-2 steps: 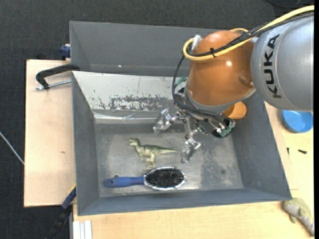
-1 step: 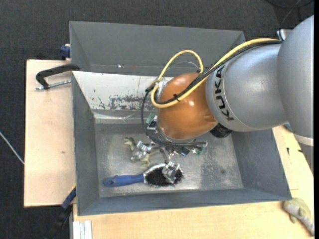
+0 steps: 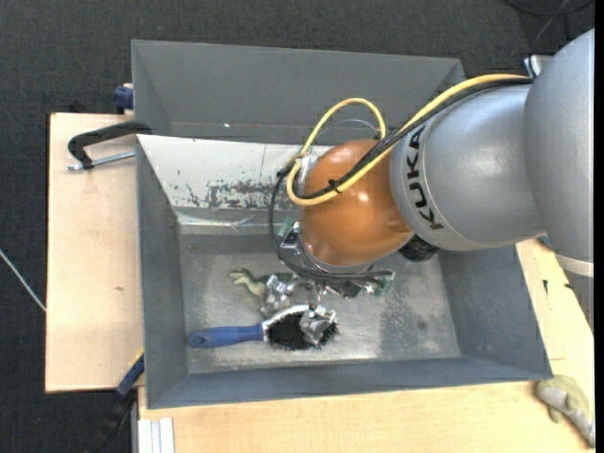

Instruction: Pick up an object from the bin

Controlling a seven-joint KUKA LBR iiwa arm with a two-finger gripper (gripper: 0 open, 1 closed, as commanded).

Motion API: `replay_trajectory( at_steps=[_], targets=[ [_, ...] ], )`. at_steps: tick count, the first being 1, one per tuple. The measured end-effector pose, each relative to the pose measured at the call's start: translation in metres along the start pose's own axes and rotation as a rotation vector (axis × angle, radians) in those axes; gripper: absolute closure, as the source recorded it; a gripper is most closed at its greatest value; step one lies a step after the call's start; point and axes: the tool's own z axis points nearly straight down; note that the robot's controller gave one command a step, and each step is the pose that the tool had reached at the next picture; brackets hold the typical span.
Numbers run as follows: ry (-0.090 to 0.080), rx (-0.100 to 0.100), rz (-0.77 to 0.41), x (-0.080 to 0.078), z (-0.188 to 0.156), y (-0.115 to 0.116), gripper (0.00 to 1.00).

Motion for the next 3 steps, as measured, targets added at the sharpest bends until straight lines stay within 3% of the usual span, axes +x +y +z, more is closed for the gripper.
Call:
replay_trajectory(
  at_steps=[1,2,3],
  targets=[
    [-0.016,0.009,-0.056,-0.013,-0.088,-0.002,1.0],
    [-0.01,0.003,-0.024,-0.006,-0.119,-0.004,1.0],
    [-0.006,0.001,-0.063,-0.008,-0.12,0.012,1.0]
  ],
)
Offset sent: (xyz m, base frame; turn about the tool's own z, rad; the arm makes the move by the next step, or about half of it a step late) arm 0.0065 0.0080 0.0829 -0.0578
